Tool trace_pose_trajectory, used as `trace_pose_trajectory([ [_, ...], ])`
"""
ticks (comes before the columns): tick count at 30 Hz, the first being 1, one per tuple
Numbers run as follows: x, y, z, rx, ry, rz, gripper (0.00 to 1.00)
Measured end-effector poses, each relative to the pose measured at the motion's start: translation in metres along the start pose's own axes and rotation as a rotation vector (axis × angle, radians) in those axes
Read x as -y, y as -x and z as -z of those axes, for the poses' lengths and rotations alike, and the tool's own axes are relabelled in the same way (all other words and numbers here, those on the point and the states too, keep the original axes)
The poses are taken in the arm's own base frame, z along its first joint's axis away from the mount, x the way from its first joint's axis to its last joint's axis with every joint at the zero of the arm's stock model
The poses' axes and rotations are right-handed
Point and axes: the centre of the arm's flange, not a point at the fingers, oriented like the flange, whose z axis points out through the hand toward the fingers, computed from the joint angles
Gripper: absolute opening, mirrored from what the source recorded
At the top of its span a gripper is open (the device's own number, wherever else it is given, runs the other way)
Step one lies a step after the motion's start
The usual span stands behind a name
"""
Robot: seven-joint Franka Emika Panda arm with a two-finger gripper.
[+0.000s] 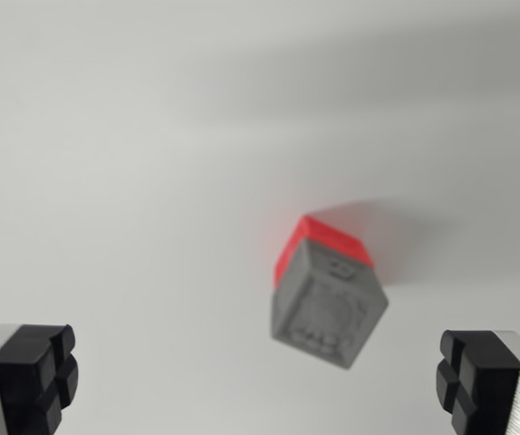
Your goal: Destack cube
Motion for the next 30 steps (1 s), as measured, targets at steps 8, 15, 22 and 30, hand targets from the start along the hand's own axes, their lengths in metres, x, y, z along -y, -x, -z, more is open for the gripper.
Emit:
trace_pose_trajectory([
  [8,-0.017,0.005,-0.021,-0.002,0.001,-0.078,1.0],
  [15,-0.032,0.01,-0.04,-0.003,0.003,-0.153,1.0],
  [22,-0.049,0.015,-0.061,-0.005,0.005,-0.231,1.0],
  [30,-0.07,0.022,-0.086,-0.008,0.008,-0.328,1.0],
])
